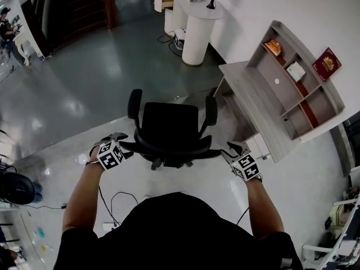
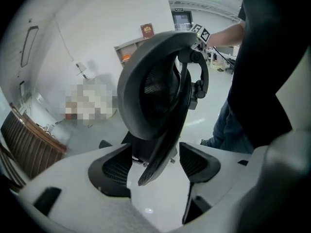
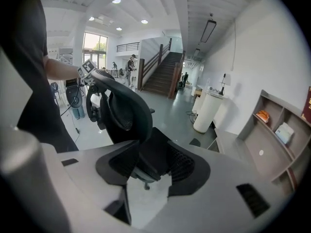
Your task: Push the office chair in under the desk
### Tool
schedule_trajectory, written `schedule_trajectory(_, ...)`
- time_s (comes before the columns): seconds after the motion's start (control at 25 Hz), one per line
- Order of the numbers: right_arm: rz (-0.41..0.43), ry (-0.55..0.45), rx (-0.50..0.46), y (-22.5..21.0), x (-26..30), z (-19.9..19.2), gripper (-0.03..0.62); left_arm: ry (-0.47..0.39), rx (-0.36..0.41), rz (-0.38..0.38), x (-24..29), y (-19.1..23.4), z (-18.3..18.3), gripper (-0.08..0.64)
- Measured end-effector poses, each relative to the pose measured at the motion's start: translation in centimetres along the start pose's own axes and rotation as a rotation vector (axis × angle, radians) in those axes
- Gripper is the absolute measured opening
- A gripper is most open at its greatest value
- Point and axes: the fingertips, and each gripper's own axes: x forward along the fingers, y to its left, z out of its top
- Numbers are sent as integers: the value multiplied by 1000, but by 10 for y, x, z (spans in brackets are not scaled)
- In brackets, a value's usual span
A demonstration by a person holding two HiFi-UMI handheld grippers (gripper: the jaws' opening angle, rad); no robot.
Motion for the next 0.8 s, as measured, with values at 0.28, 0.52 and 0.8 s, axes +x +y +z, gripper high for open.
schedule_trajectory(0.28, 75, 71, -49, 14, 16, -18, 222, 132, 129, -28, 24, -13, -12, 316)
schedule_trajectory(0.52, 98, 132, -115, 24, 31, -28, 281, 247, 214, -27, 45, -14, -31, 316)
schedule_trajectory(0.8, 159, 130, -108, 24, 33, -30, 298, 275, 198, -80, 63, -19, -33, 316)
